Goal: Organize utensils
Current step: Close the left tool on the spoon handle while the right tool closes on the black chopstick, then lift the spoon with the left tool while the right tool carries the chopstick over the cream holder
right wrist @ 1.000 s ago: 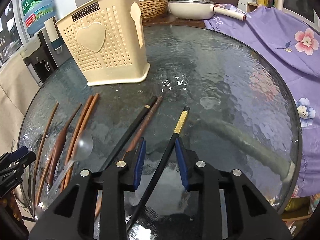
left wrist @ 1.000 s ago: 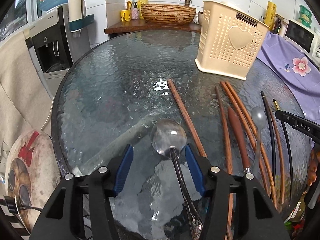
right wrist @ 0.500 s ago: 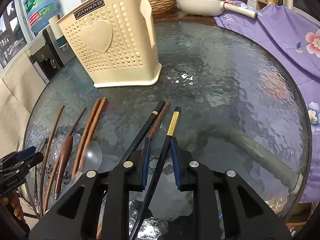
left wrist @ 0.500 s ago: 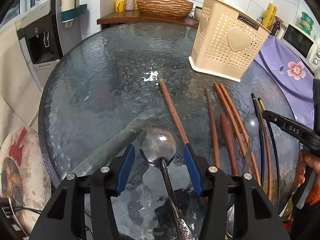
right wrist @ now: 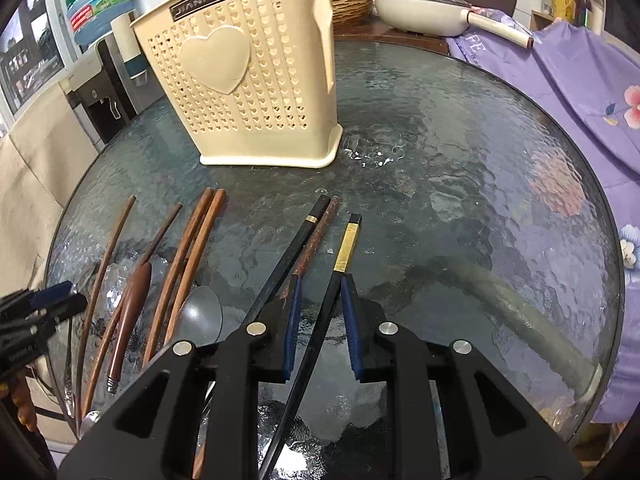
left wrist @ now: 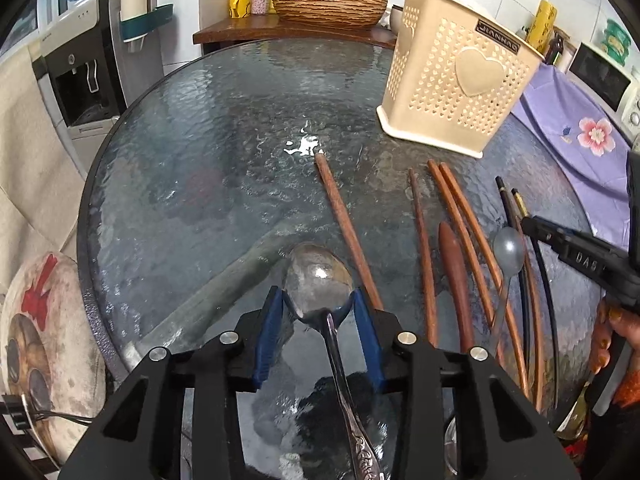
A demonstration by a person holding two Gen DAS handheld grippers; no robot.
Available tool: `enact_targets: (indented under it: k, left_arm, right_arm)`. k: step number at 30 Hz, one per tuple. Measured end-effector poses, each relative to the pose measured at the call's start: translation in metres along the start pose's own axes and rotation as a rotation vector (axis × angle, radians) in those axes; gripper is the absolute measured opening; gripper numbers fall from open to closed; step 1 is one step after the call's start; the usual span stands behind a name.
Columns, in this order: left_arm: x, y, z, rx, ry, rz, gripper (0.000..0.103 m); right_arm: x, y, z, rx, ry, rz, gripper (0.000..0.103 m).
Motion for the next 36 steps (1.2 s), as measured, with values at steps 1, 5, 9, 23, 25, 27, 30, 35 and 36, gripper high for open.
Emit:
enact_targets:
  k: [1,5,9,23,25,27,30,35,36]
  left_arm:
    - [0.001,-0.001,0.000,0.002,0.005,0.007,0.036]
    - [0.000,-0.001,0.000,-0.007,0.005,0.001,0.036]
    - [0.000,-0.003,-0.002,-0.011,0.004,-0.005,0.036]
    - [-0.007,-0.016,-0.004,-0.038,-0.007,-0.030,0.036]
    - [-0.011,-0.021,0.000,-0.063,0.001,-0.039,0.036]
    - [-0.015,-0.029,0.007,-0.094,-0.002,-0.055,0.036]
    - [-0.020,-0.039,0.017,-0.136,-0.004,-0.073,0.036]
    - [-0.030,-0.055,0.040,-0.211,0.020,-0.095,0.036]
    - [-0.032,-0.058,0.044,-0.224,0.022,-0.099,0.036]
  right_arm:
    - [0.001,0.000,0.000,0.000,0.005,0.007,0.021]
    - [0.005,0.000,-0.001,0.008,0.034,0.054,0.021]
    - [0.008,0.002,0.000,-0.003,0.053,0.093,0.021]
    - [-0.001,0.000,0.001,-0.021,-0.053,0.015,0.007]
    - [-0.003,-0.003,0.003,-0.033,-0.101,-0.024,0.007]
    - [-0.002,-0.007,0.008,-0.059,-0.117,-0.031,0.007]
    - [0.004,-0.016,0.021,-0.094,-0.145,-0.025,0.007]
    - [0.012,-0.040,0.061,-0.203,-0.203,-0.020,0.007]
    - [0.014,-0.046,0.072,-0.226,-0.218,-0.018,0.007]
Point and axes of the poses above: each gripper's, at about its wrist camera, not at the fingertips, and z roughly against the way its jaws point, x to its left, y to its underside, the point moved 10 cm from there along -z, roughly the way its jaws point, and after that the axes turned 1 degree about y, right-handed, at the moved point
